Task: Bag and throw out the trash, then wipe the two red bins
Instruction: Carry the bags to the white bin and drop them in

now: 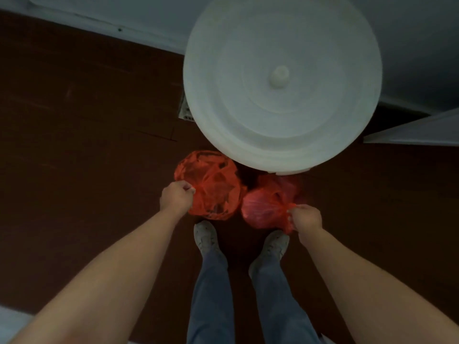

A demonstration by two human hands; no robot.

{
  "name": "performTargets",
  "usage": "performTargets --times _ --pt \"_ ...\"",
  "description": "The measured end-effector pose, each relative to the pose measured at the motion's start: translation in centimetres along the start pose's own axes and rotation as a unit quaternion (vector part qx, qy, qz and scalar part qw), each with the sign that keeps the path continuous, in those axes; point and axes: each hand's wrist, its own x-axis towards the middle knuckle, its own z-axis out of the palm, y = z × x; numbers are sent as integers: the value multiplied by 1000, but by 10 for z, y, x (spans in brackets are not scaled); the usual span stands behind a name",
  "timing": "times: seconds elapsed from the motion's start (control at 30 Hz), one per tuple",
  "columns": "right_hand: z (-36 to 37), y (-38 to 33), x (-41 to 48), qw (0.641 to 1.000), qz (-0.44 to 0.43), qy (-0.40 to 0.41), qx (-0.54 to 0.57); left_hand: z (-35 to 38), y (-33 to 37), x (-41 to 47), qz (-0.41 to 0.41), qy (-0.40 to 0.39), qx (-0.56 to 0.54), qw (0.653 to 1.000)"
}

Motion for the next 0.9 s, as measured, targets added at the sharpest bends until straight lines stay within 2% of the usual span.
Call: performTargets --times 0.23,0.47,0.67,0.9 --pt "15 14 63 999 -13 29 -39 69 2 38 32 -25 15 999" --pt "18 17 80 991 -52 73 -96 98 10 49 62 -27 45 997" --pt "17 23 81 992 -33 49 -109 103 11 47 38 -92 44 994" --pt "-12 1 51 995 -33 39 -87 68 28 19 50 -78 56 994"
